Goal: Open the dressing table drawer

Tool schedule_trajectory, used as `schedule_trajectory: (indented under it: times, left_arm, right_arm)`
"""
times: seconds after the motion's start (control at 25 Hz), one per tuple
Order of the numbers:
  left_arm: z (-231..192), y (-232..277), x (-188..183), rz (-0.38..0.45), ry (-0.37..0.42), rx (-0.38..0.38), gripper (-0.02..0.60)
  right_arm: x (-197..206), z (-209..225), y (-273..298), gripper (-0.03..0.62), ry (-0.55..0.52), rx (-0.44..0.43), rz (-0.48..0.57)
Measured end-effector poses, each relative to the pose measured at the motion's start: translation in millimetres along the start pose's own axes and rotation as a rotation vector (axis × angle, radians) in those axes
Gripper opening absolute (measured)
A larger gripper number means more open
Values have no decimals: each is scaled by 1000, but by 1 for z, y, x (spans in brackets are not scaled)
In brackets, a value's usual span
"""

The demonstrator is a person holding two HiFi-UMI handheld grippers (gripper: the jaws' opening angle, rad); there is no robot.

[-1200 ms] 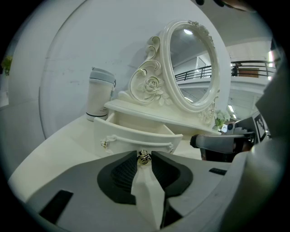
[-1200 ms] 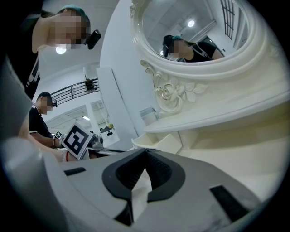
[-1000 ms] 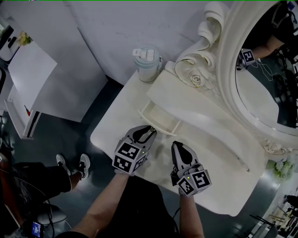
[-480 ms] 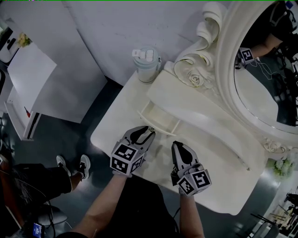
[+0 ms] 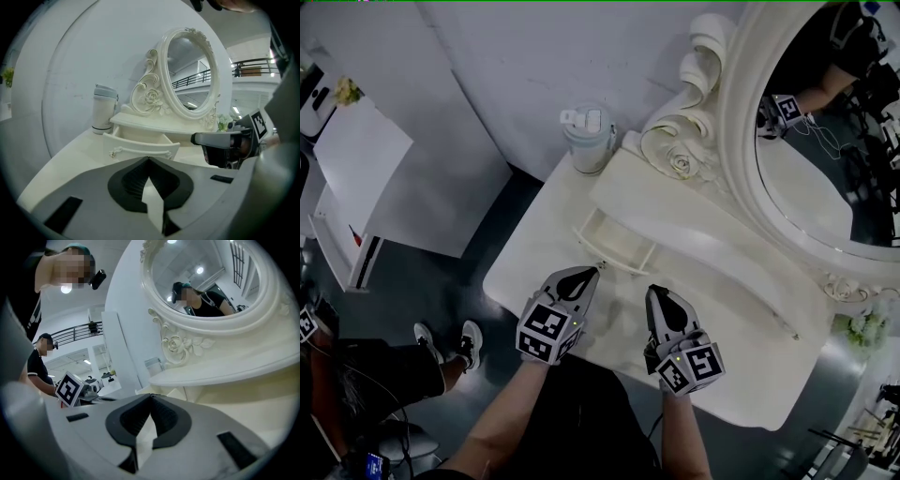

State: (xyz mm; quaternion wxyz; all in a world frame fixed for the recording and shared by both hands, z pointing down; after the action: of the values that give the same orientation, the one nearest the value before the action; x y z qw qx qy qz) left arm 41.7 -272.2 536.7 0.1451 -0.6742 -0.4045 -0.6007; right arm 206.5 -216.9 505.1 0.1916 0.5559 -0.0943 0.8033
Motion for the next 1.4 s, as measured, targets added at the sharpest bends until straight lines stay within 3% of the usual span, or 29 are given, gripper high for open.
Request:
schedule_trajectory:
  times: [0.68, 1.4]
  left_arm:
    - [20, -1, -82, 163, 5, 88, 0]
    - [29, -14, -157, 296, -1, 136, 0]
  right_arm:
    - [-76, -18, -2, 3, -162, -15, 87]
    - [-146, -37, -3, 3, -228, -42, 193]
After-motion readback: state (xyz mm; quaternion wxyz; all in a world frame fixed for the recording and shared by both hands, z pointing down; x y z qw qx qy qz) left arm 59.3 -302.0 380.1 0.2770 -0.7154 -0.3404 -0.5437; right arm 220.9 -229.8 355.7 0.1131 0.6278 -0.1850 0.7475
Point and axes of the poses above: the fingertips, and each gripper's own axes: y forward along the fingers, z to its right, x out of its underside, the point moved 6 cm from there along -y, backward along the fingers, and after that the axes turned 10 degrees about z, right-handed, at the moved point
